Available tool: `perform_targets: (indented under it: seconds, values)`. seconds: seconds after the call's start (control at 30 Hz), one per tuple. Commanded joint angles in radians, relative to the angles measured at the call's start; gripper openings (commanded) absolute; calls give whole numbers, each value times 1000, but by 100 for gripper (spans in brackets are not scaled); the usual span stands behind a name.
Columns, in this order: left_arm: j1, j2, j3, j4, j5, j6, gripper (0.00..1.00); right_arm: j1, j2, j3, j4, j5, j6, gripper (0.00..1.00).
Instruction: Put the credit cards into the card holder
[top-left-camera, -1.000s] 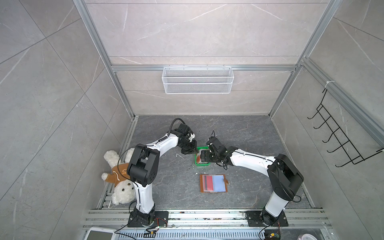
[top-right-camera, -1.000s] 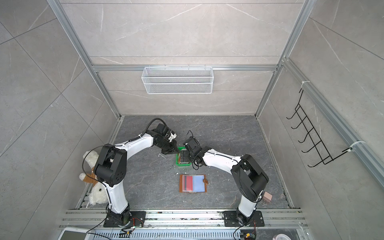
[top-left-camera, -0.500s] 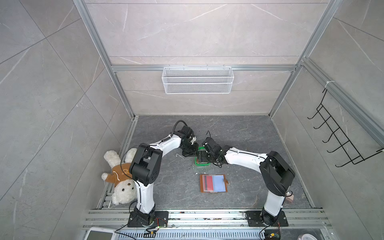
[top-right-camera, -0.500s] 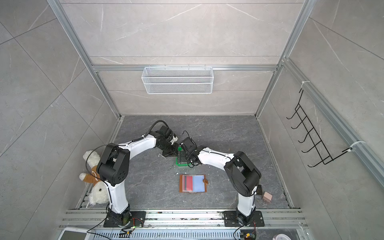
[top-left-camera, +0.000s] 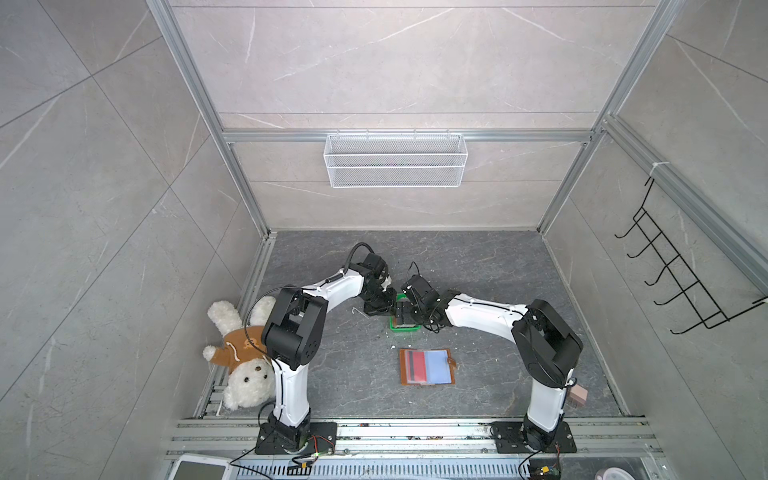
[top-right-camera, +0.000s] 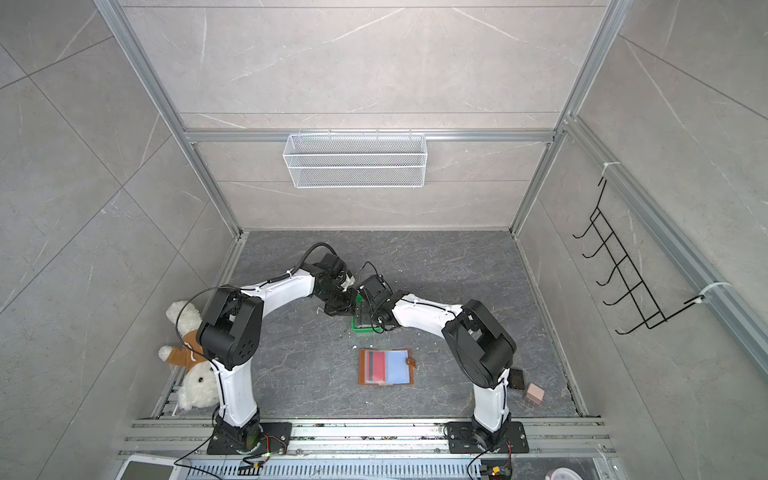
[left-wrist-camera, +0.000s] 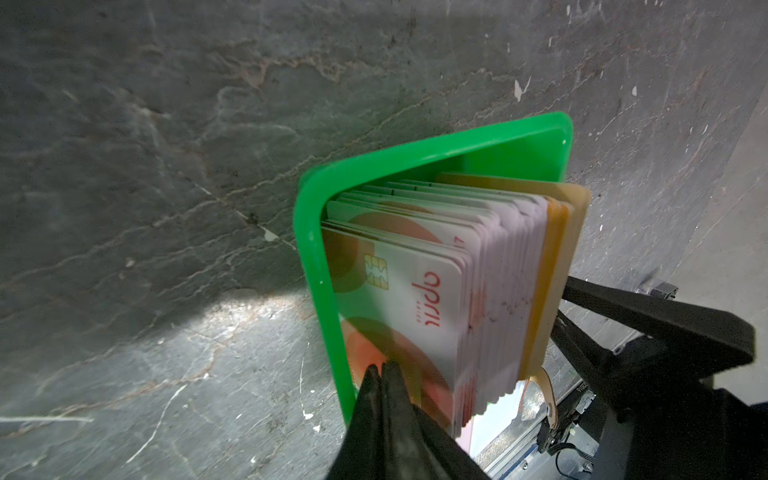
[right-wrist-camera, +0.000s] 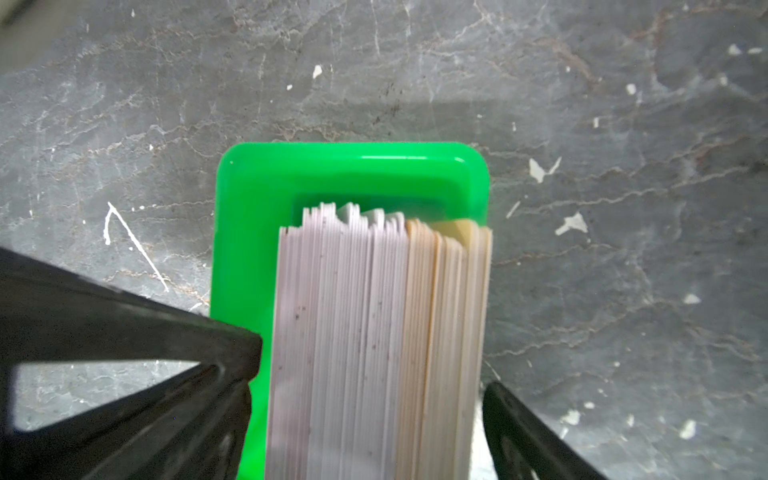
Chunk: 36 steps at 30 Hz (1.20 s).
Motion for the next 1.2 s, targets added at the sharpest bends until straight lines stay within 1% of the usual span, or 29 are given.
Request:
perform_targets:
  seconds: [0.0, 0.33, 0.77, 1.17]
  values:
    - [-2, 3, 35, -35, -2, 1, 2, 6, 20, 30, -29, 33, 13, 89]
    - [-2, 4, 36, -35, -3, 2, 2, 5, 19, 27, -41, 44, 18, 87]
    - [-2, 13, 35, -31, 4, -2, 3, 4, -23, 6, -49, 61, 11, 86]
    - [-2, 18, 32, -28, 7, -7, 5, 1, -59, 3, -81, 104, -1, 85]
